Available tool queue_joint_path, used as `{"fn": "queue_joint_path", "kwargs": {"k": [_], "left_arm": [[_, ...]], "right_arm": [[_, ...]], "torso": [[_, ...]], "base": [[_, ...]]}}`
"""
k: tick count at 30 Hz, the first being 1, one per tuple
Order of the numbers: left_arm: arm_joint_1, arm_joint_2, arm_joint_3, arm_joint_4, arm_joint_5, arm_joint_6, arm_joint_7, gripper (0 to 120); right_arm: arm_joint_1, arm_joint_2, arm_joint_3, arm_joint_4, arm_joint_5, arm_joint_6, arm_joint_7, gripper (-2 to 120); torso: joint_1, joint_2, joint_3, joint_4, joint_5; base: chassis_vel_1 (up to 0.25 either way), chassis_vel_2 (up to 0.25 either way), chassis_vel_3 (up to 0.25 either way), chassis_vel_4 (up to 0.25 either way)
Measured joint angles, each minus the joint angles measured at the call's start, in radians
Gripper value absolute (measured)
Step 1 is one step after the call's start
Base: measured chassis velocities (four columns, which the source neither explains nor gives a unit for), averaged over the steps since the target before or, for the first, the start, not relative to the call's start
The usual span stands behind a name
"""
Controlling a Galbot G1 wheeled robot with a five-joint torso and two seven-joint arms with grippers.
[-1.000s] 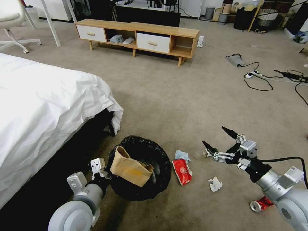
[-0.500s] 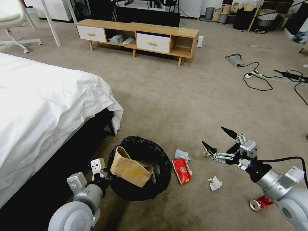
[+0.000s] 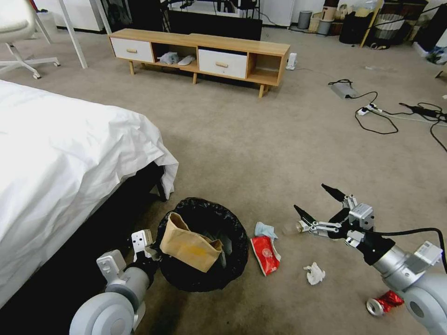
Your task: Pick up the trash bin and place the garbage on the floor into it.
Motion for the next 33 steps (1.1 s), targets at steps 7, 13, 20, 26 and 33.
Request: {"fn": "queue_joint_path", "kwargs": {"k": [7,13,20,26,33], "left_arm": [[0.003,0.01,0.008,-0.004,0.043,0.001,0.036,0],[0.008,0.016,0.025,-0.004,0.083,0.001,0.068,0],[0.007,0.015,0.038,-0.001,0.099,0.001,0.087,0],[0.004,0.017,0.04,-0.001,0.102,0.001,0.096,0],[0.002,0.02,0.039,0.001,0.097,-0.007,0.098,0]], "right_arm": [[-0.042,-0.011,0.071,-0.078,-0.015,0.034,0.007,100],[-0.1,-0.004,0.142,-0.132,-0.037,0.061,0.002,100],[-0.136,0.022,0.197,-0.182,-0.063,0.082,-0.002,100],[-0.156,0.044,0.225,-0.217,-0.08,0.094,-0.008,100],[-0.151,0.06,0.213,-0.223,-0.089,0.1,-0.01,100]], "torso": [[0.0,0.0,0.0,-0.0007,0.0002],[0.0,0.0,0.0,-0.0002,0.0002],[0.0,0.0,0.0,-0.0003,0.0002],[0.0,0.0,0.0,-0.0003,0.0002],[0.0,0.0,0.0,-0.0002,0.0001]], "base": [[0.0,0.0,0.0,0.0],[0.0,0.0,0.0,0.0],[0.0,0.0,0.0,0.0],[0.0,0.0,0.0,0.0],[0.0,0.0,0.0,0.0]]}}
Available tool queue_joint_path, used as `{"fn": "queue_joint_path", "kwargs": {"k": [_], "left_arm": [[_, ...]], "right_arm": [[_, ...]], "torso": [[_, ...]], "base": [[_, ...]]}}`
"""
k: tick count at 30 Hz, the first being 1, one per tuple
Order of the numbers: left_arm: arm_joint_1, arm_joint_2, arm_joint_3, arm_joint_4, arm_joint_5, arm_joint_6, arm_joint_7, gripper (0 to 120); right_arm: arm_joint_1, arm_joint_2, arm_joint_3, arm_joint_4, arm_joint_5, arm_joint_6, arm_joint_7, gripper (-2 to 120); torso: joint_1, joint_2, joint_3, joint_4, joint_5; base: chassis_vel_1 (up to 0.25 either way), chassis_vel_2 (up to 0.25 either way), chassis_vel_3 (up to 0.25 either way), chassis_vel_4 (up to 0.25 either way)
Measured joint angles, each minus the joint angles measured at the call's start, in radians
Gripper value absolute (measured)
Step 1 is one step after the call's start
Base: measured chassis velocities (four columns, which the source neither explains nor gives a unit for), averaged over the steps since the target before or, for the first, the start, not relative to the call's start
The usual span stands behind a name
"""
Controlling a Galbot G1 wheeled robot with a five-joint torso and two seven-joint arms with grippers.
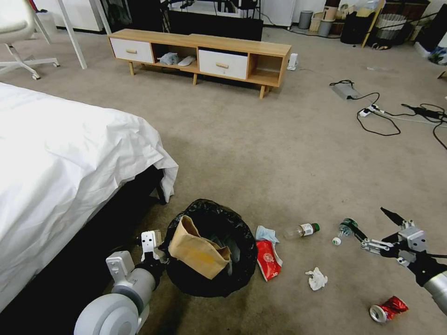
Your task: Pick up the trash bin and place the garbage on the floor into it.
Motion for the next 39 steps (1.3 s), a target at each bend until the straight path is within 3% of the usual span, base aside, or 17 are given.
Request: {"fn": "queue_joint_path", "kwargs": {"k": [20,32,39], "left_arm": [[0.008,-0.001,-0.009,-0.003,0.027,-0.007,0.01,0],[0.011,-0.002,-0.013,-0.01,0.015,-0.016,0.004,0],[0.012,0.001,-0.021,-0.013,0.011,-0.017,-0.001,0]], "right_arm": [[-0.01,0.043,-0.005,-0.041,-0.024,0.005,0.008,100],[-0.021,0.055,-0.015,-0.073,-0.039,0.004,0.02,100],[-0.025,0.058,-0.036,-0.083,-0.02,-0.036,0.062,100]], "torso": [[0.0,0.0,0.0,0.0,-0.0001],[0.0,0.0,0.0,-0.0008,0.0],[0.0,0.0,0.0,0.0005,-0.0001]], "base": [[0.0,0.0,0.0,0.0],[-0.078,-0.079,-0.081,-0.077],[-0.01,-0.006,-0.004,-0.008]]}}
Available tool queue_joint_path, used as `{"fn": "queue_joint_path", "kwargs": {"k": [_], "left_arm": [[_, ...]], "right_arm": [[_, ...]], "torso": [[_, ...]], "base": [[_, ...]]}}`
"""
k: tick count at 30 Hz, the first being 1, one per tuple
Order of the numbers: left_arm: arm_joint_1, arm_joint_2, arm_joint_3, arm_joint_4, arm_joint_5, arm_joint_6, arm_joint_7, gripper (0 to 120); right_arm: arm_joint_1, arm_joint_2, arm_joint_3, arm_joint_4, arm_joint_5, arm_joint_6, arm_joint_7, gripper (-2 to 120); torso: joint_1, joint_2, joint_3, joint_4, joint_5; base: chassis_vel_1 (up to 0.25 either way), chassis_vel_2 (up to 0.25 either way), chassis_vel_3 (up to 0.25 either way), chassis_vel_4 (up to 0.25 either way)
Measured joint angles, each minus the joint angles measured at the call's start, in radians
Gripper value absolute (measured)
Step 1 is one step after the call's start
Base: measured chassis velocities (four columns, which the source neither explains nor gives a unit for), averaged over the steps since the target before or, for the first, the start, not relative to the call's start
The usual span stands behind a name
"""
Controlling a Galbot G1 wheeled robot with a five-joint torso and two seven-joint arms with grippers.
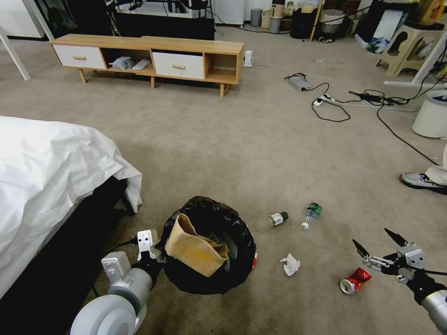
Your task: Pick up the trash bin and place the garbage on the floor into it.
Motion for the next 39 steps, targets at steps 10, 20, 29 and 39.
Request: {"fn": "queue_joint_path", "kwargs": {"k": [10,20,29,39], "left_arm": [[-0.007,-0.005,-0.003,0.008,0.004,0.0,-0.001,0],[-0.014,-0.012,-0.011,0.017,0.007,-0.001,0.003,0],[-0.045,0.059,-0.013,0.047,-0.035,-0.001,0.015,0],[-0.067,0.089,0.005,0.093,-0.052,-0.004,0.024,0]], "right_arm": [[-0.01,-0.104,-0.08,0.019,0.093,-0.231,0.216,100],[0.023,-0.224,-0.135,-0.019,0.27,-0.301,0.391,100],[0.112,-0.324,-0.268,-0.079,0.441,-0.351,0.557,100],[0.128,-0.333,-0.305,-0.082,0.551,-0.396,0.654,100]], "torso": [[0.0,0.0,0.0,-0.0005,0.0001],[0.0,0.0,0.0,-0.0004,0.0],[0.0,0.0,0.0,-0.0005,0.0001],[0.0,0.0,0.0,-0.0006,0.0]], "base": [[0.0,0.0,0.0,0.0],[0.0,0.0,0.0,0.0],[0.0,0.0,0.0,0.0],[0.0,0.0,0.0,0.0]]}}
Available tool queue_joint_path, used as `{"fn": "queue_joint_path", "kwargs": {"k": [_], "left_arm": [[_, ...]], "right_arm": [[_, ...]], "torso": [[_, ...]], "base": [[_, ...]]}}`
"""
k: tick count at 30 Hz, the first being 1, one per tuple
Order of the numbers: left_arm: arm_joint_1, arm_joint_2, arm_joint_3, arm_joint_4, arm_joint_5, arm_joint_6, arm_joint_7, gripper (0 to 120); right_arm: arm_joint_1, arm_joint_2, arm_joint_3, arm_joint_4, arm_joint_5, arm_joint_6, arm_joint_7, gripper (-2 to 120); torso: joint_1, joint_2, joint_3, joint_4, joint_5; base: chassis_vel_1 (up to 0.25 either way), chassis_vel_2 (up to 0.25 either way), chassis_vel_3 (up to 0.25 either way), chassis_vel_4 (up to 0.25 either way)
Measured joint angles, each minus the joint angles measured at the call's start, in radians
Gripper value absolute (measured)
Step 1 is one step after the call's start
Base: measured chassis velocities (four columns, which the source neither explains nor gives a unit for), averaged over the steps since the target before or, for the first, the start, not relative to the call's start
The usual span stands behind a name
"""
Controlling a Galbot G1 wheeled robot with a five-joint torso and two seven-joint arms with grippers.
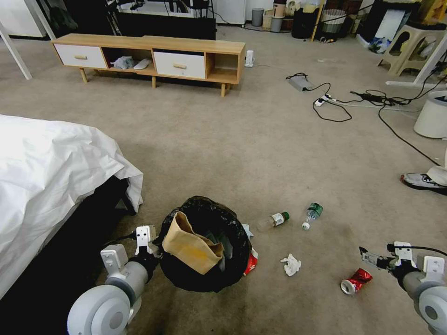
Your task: Pick up the trash bin and place the garbage on the floor into it.
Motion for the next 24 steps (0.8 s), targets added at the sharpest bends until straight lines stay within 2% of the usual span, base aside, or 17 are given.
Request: {"fn": "queue_joint_path", "kwargs": {"k": [7,14,16,24], "left_arm": [[-0.013,-0.039,0.01,0.026,0.041,-0.001,-0.001,0],[-0.003,-0.051,-0.004,0.026,0.064,-0.004,-0.002,0],[0.009,-0.059,-0.008,0.017,0.074,-0.004,-0.002,0],[0.035,-0.061,-0.017,-0.002,0.092,-0.008,-0.001,0]], "right_arm": [[0.01,0.055,-0.033,-0.01,0.056,-0.023,0.054,100],[0.05,0.114,-0.057,-0.01,0.142,-0.044,0.122,100],[0.087,0.156,-0.073,-0.023,0.203,-0.048,0.161,100],[0.147,0.24,-0.054,-0.087,0.239,-0.049,0.175,100]], "torso": [[0.0,0.0,0.0,-0.0001,0.0],[0.0,0.0,0.0,0.0001,-0.0003],[0.0,0.0,0.0,0.0002,0.0001],[0.0,0.0,0.0,0.0,0.0]], "base": [[0.0,0.0,0.0,0.0],[0.0,0.0,0.0,0.0],[0.0,0.0,0.0,0.0],[0.0,0.0,0.0,0.0]]}}
